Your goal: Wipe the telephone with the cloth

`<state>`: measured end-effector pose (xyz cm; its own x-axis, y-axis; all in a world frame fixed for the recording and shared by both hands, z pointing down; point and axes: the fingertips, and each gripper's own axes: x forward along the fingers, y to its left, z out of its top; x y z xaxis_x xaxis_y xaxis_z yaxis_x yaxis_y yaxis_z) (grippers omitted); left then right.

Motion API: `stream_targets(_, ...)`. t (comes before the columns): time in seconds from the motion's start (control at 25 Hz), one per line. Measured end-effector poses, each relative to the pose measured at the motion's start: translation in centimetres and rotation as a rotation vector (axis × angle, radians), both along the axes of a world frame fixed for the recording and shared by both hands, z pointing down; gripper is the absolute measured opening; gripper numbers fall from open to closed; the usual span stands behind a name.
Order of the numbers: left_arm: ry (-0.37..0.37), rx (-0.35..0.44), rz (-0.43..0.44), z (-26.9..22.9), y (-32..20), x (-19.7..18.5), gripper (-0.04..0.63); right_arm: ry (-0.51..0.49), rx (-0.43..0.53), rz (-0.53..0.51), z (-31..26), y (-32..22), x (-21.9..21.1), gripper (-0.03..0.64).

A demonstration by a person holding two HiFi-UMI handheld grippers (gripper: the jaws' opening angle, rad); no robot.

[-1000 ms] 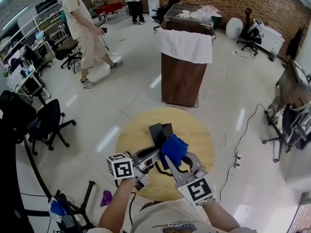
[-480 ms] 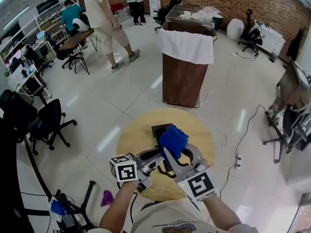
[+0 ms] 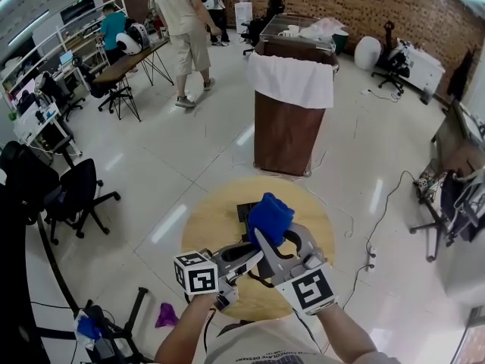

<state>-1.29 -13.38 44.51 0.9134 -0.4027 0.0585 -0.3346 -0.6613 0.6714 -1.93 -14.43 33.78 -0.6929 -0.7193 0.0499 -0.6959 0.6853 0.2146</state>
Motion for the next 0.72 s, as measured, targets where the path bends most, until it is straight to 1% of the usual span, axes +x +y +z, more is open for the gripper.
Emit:
stream_targets(0.16, -0.011, 0.009, -0.003, -0.1, 0.3, 0.1, 0.062, 0.002, 0.027, 0.001, -0.9, -0.4, -0.2, 0.061)
stream_targets(0.32, -0.047, 0.039, -0.005, -0.5, 0.5, 0.2, 0.063, 0.000, 0.055, 0.002, -2.1, -0.7, -0.3, 0.061)
stream_targets(0.44, -0.056, 0.047, -0.008, -0.7, 0.5, 0.2, 0.062, -0.001, 0.066, 0.005, -2.6, -0.9, -0.2, 0.061)
stream_targets(0.72, -0.093, 0.071, -0.026, -0.7, 0.4, -0.1, 0.063, -0.005, 0.093, -0.018, -3.4, 0.2, -1.2, 0.061)
